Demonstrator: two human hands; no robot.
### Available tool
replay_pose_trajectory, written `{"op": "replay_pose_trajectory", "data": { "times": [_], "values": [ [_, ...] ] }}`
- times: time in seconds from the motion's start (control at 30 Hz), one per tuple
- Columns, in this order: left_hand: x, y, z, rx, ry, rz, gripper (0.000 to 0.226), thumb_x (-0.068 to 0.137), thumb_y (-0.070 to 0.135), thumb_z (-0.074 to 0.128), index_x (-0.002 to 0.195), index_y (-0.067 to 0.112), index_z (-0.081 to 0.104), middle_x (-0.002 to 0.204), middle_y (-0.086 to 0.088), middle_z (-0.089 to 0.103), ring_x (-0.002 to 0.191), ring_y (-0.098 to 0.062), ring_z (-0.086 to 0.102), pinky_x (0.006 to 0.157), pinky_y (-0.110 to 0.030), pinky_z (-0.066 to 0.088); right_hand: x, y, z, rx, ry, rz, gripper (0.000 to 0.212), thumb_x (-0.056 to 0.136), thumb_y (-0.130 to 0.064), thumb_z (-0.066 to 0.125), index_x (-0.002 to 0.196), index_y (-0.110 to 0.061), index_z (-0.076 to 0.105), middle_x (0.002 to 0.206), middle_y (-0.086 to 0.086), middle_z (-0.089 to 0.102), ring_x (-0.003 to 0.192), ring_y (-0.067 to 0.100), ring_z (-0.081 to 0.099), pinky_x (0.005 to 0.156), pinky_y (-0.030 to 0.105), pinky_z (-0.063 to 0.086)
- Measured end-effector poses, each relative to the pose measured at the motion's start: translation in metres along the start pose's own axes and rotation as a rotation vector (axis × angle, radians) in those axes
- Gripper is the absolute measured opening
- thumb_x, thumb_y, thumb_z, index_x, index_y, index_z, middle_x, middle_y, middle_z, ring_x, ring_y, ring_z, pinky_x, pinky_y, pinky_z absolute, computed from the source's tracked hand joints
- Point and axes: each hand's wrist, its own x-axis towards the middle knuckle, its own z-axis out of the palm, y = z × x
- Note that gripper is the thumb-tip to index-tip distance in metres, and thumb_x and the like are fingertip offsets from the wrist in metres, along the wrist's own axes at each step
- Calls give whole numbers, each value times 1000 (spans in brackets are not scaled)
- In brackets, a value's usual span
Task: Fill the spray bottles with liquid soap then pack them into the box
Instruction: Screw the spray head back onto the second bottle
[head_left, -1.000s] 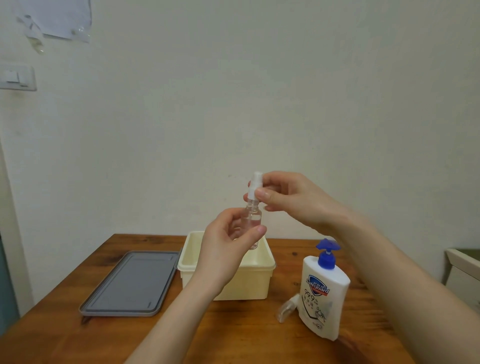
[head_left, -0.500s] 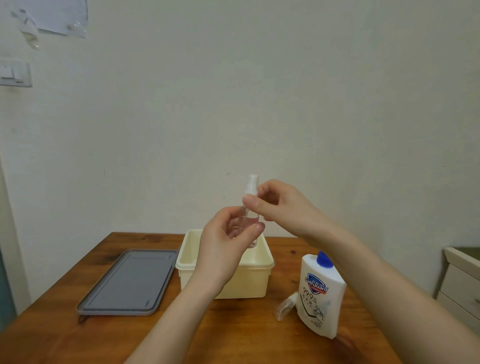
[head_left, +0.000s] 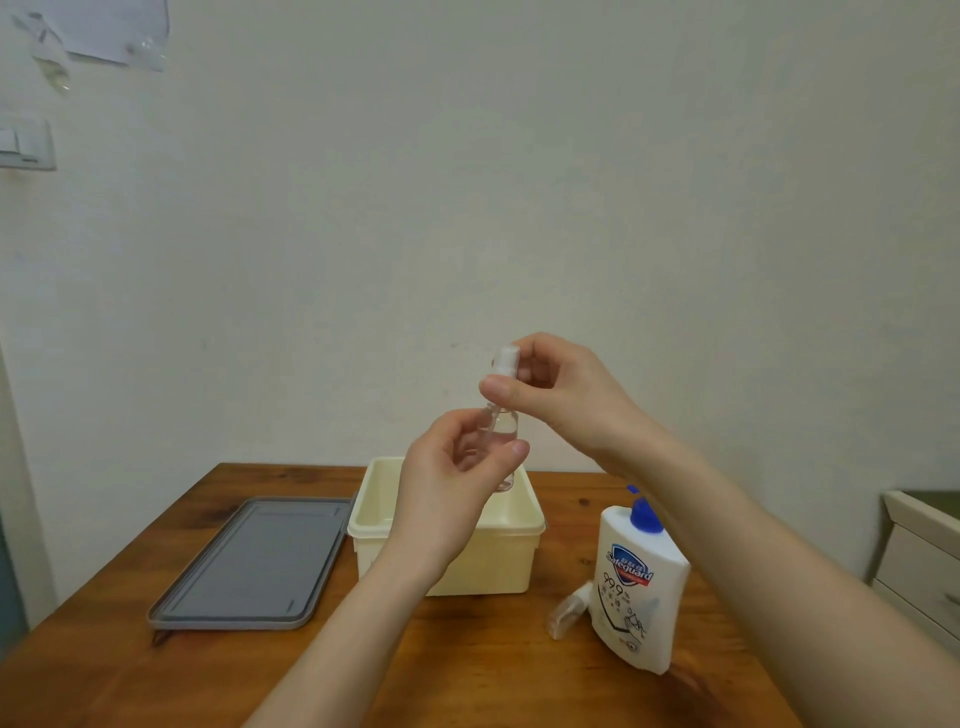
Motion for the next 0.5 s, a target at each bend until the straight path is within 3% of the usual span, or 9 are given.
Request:
{"op": "replay_pose_trajectory", "data": {
  "times": [0.1, 0.27, 0.37, 0.5],
  "values": [
    [0, 1, 0, 0, -18, -6, 33, 79, 14, 68, 110, 12, 60, 85, 5, 69, 73, -4, 66, 57, -12, 50, -1, -2, -9, 37, -81, -11, 3, 85, -13, 64, 86, -12, 61, 89, 10, 67, 82, 12, 64, 80, 20, 51],
    [-1, 2, 0, -19, -46, -6, 31, 79, 16, 67, 109, 14, 61, 89, 0, 69, 81, -11, 66, 58, -13, 51, 0, -8, -17, -4, -194, -10, 24, 90, -13, 55, 108, 3, 58, 98, 9, 68, 80, -3, 65, 78, 12, 52],
    [-1, 4, -1, -42, -75, -11, 27, 80, 15, 67, 106, 17, 63, 90, -1, 70, 83, -11, 67, 60, -15, 52, 1, -12, -22, 11, -269, 10, 23, 92, -14, 51, 111, -3, 57, 100, 0, 67, 90, 0, 66, 90, 21, 50],
    [-4, 4, -1, -13, -88, 5, 25, 79, 16, 67, 103, 22, 62, 88, 3, 69, 83, -10, 66, 59, -13, 52, 4, -20, -33, 122, -224, 9, 22, 92, -17, 48, 114, -17, 53, 95, -6, 70, 95, 7, 66, 92, 32, 49]
  ]
}}
